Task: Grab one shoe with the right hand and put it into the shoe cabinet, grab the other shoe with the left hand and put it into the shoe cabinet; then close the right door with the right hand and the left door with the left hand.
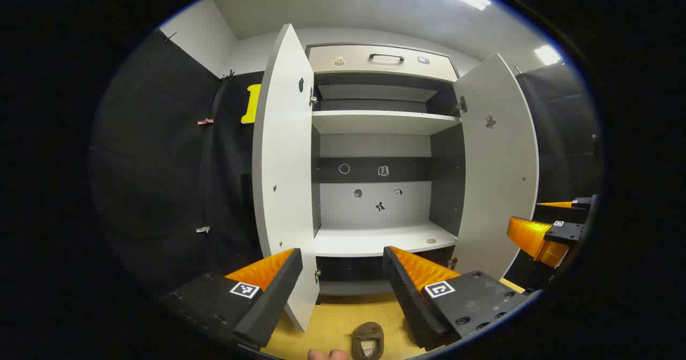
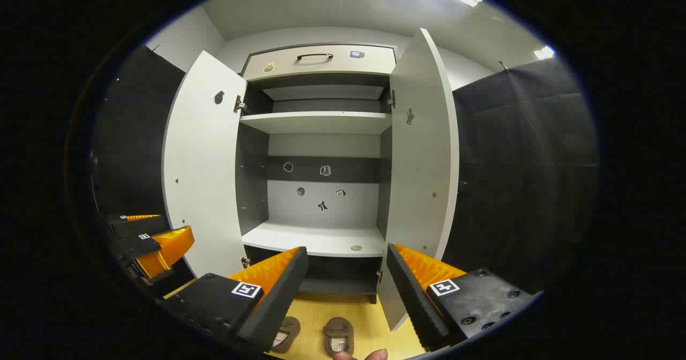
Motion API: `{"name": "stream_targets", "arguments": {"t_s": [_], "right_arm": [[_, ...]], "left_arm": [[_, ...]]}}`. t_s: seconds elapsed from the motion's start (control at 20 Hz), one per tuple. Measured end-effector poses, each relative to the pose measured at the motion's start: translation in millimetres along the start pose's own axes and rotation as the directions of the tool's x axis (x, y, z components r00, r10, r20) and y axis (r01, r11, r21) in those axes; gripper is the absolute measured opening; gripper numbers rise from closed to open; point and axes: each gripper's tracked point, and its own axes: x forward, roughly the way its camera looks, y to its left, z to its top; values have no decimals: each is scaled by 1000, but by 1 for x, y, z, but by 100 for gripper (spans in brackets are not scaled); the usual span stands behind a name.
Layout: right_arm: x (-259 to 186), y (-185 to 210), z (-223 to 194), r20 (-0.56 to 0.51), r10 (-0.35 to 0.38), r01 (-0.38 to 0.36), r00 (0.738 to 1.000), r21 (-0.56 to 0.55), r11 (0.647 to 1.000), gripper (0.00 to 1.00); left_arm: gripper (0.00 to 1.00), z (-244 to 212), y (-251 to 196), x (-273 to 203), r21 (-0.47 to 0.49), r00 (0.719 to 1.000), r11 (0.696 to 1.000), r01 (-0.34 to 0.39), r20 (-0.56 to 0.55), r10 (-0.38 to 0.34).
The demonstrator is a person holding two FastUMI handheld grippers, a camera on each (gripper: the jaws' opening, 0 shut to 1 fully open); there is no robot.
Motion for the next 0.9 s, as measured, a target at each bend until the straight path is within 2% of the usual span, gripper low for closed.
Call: {"name": "stream_targets", "arguments": {"t_s": [0.6,0.9], "right_arm": [[9,3,-3,9,-5,5,1000,28,1000,97],[9,12,-14,-23,7,-6,1000,39,999,98]], "left_arm": [[95,-4,2,9,6,1000,1000,16,4,-16],[95,-7,10,7,15,1000,1000,21,10,-21]]}}
